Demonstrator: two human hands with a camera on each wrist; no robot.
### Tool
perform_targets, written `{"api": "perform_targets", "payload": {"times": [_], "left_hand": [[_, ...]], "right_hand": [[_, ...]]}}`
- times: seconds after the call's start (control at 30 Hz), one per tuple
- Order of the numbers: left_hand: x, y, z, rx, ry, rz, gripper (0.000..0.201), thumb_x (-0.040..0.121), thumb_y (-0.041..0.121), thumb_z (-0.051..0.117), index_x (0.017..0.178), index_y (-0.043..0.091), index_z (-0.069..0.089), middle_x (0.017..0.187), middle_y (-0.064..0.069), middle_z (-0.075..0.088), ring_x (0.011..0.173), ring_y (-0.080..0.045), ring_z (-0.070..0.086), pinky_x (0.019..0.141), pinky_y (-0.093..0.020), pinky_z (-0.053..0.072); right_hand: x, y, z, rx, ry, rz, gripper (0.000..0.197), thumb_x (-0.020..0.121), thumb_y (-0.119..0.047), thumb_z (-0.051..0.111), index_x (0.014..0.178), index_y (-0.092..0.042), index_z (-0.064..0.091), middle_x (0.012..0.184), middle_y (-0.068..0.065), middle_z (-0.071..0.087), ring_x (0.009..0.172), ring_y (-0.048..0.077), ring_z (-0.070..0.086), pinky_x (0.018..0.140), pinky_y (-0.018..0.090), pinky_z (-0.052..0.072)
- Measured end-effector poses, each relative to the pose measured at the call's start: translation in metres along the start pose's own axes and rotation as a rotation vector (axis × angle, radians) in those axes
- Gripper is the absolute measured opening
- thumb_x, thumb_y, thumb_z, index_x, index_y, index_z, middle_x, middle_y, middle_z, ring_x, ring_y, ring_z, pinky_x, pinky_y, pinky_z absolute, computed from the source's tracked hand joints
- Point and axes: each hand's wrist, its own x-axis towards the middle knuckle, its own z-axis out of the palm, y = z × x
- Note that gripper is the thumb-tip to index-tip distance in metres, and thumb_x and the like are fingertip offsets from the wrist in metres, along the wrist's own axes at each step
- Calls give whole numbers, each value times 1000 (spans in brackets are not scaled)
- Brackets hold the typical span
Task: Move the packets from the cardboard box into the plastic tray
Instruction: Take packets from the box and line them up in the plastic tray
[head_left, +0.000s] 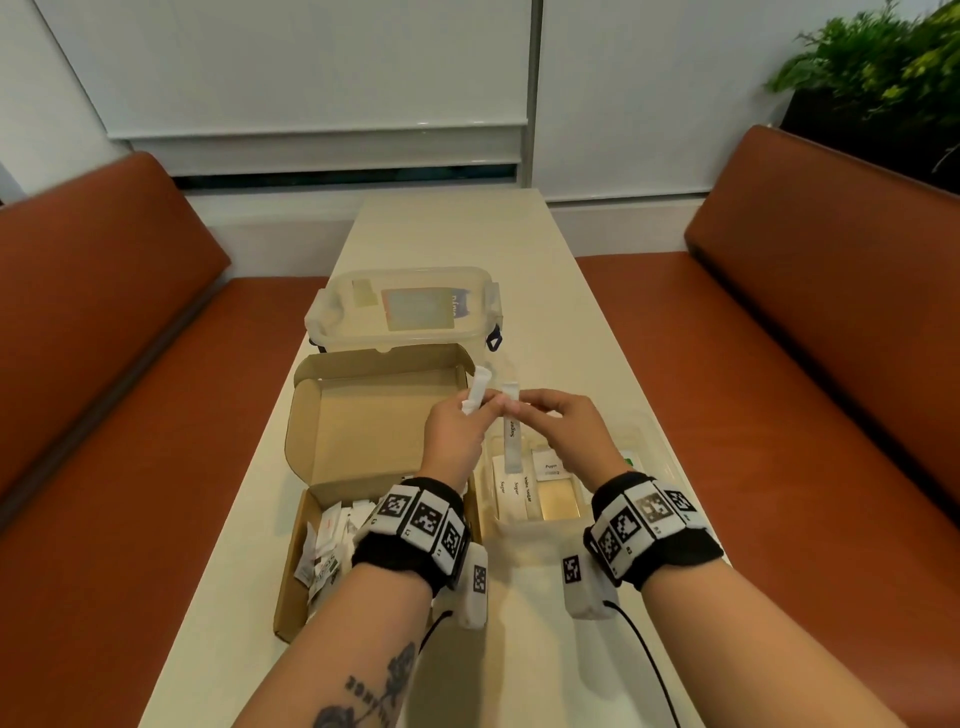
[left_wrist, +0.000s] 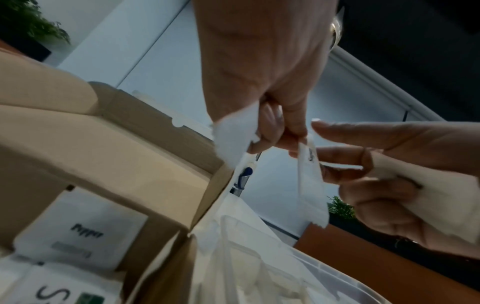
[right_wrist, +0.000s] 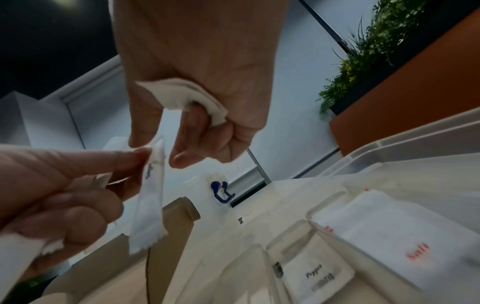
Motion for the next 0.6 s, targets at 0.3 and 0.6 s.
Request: {"api": "perform_targets", "payload": {"times": [0.3, 0.6], "left_hand": [[-5, -6, -1, -48, -23, -37, 7, 85, 26, 69, 80, 21, 69, 61, 7, 58, 47, -8, 38, 46, -22, 34], [-4, -10, -9, 61, -66, -49, 8, 82, 20, 71, 86, 14, 70, 53, 15, 56, 49, -2, 45, 49, -17, 35]], "right_hand": [[6, -2, -2, 116, 49, -4, 8, 82, -18, 71, 85, -11, 72, 73, -2, 68, 50, -7, 53, 47, 6, 39], [6, 3, -15, 244, 229, 75, 9, 86, -15, 66, 89, -7, 68, 80, 5, 67, 42, 4, 37, 38, 13, 33]]}}
